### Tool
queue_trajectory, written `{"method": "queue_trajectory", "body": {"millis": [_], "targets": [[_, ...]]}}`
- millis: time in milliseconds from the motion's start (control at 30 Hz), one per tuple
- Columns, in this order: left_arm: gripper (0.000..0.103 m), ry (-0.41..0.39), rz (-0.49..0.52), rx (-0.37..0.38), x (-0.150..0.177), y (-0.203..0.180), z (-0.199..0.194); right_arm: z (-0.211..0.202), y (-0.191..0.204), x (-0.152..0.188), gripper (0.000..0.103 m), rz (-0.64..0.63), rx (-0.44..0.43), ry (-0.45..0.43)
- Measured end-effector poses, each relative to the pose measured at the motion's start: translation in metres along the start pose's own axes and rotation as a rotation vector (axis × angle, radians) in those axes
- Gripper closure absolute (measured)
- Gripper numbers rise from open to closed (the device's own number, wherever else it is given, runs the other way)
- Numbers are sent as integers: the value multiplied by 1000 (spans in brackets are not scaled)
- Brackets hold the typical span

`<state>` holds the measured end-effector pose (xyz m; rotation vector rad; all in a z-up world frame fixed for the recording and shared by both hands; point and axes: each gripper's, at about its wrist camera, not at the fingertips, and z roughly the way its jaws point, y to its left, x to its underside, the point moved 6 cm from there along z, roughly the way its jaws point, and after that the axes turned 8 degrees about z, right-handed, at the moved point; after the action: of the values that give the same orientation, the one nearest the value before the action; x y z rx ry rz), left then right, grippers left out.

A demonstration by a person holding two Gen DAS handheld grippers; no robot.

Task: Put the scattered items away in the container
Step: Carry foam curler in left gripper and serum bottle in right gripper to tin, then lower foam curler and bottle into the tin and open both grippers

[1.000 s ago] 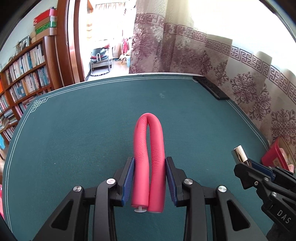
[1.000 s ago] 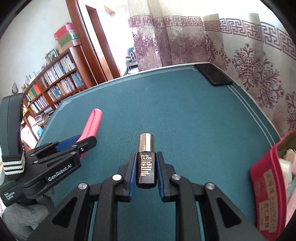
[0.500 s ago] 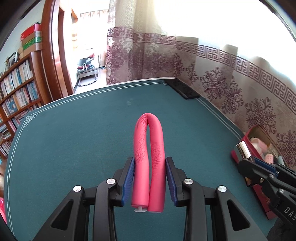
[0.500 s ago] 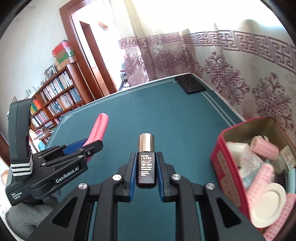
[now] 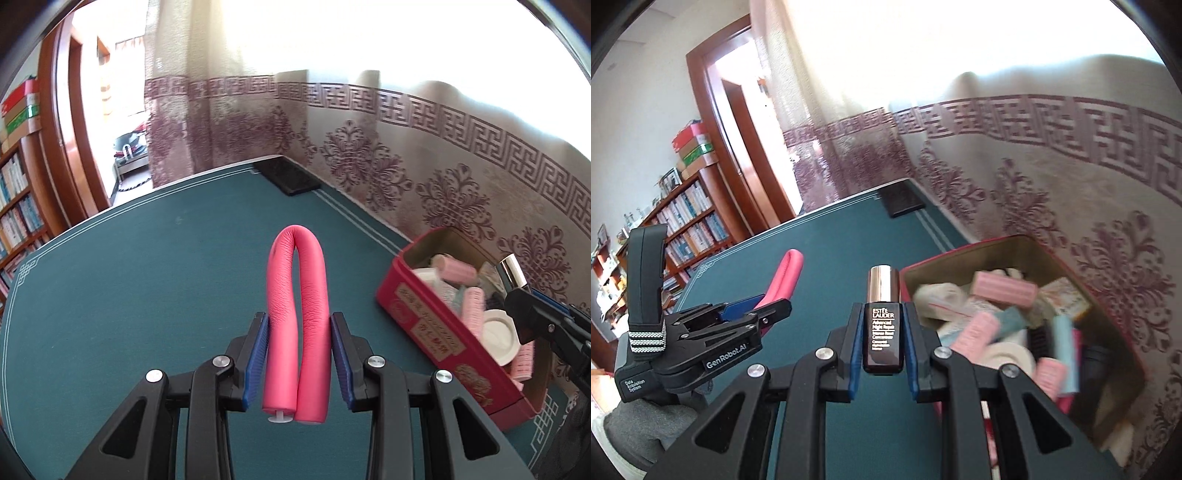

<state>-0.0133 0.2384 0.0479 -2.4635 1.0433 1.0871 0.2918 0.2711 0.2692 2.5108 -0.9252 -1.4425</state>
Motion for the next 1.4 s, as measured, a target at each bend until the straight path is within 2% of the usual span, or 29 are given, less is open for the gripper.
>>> {"method": "queue_trajectory", "body": {"millis": [367, 733, 933, 1400], "targets": [[67, -23, 108, 135, -27, -80, -2, -42, -73, 0, 81, 80, 133, -61], [67, -19, 200, 232, -38, -143, 3, -54, -99, 5, 82, 95, 192, -74], [67, -7, 218, 247, -39, -157, 10, -54, -100, 6, 82, 96, 197, -73], [67, -10, 226, 261, -43, -163, 16, -50, -101, 4, 82, 101, 207, -75]]}}
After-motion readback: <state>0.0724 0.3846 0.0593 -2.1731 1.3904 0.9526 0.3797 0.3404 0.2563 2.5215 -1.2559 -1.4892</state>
